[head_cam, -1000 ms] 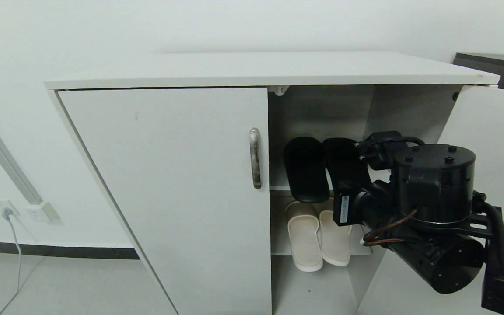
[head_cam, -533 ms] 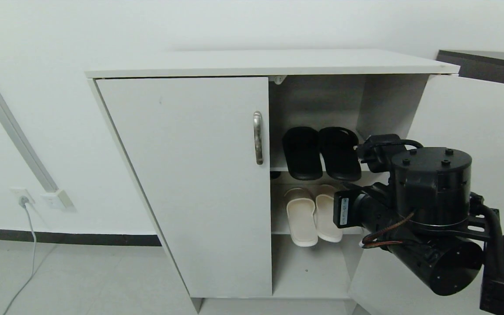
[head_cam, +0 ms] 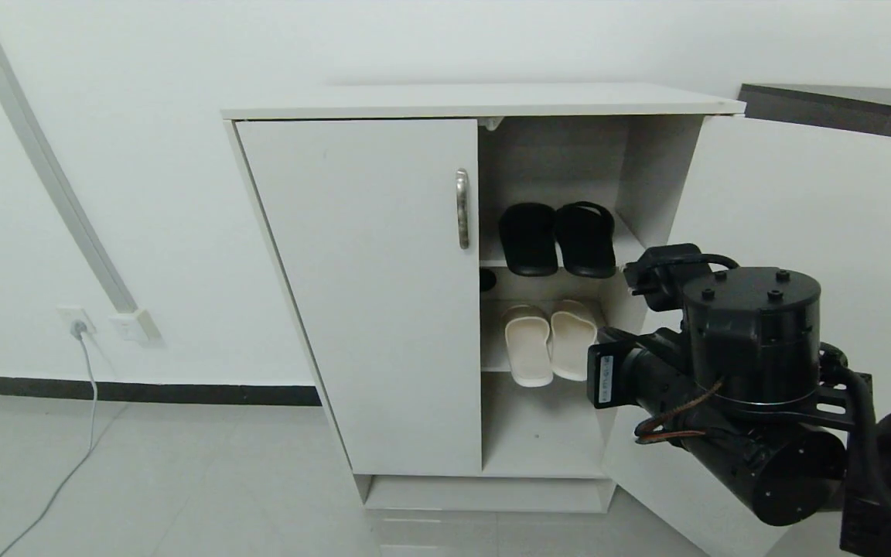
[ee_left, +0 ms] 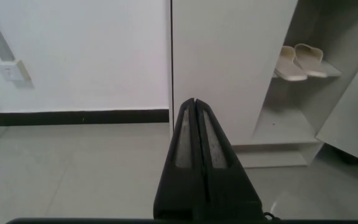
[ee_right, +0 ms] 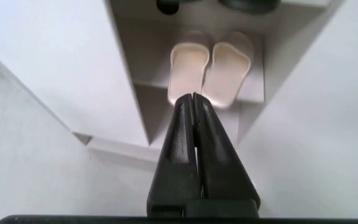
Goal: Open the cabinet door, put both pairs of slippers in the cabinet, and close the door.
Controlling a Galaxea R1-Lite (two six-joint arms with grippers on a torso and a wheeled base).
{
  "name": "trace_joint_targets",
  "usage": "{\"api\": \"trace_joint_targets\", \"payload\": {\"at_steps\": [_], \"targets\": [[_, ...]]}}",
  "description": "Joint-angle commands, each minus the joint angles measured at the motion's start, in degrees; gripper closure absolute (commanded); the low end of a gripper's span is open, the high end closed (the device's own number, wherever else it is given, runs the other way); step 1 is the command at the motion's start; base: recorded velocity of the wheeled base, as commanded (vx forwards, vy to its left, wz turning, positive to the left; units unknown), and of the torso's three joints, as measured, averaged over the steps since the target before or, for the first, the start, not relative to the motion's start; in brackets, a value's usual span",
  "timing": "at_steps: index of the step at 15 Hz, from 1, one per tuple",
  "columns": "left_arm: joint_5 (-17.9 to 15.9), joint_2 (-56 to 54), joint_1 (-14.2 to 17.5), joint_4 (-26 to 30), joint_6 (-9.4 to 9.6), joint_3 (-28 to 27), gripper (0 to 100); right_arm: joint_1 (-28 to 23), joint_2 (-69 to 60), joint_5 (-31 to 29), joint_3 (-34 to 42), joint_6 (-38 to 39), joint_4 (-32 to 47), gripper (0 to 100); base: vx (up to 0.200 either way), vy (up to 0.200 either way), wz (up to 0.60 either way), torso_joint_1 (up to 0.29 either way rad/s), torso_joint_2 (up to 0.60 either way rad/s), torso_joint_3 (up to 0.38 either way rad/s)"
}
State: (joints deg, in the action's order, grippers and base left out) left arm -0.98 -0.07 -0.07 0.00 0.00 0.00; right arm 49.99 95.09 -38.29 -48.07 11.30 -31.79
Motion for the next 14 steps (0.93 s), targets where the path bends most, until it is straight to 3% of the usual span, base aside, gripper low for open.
{"api": "trace_joint_targets", "payload": {"at_steps": [1, 14], "targets": [[0.01, 0.07, -0.01, 0.00, 0.00, 0.00, 100, 0.02, 0.27, 0.06, 0.43, -0.05, -0.02, 100, 0.000, 0.000, 0.00, 0.000, 0.00, 0.000], [0.01, 0.07, -0.01, 0.00, 0.00, 0.00, 100, -0.69, 1.24, 0.06, 1.57, -0.40, -0.29, 100, 0.000, 0.000, 0.00, 0.000, 0.00, 0.000]]}}
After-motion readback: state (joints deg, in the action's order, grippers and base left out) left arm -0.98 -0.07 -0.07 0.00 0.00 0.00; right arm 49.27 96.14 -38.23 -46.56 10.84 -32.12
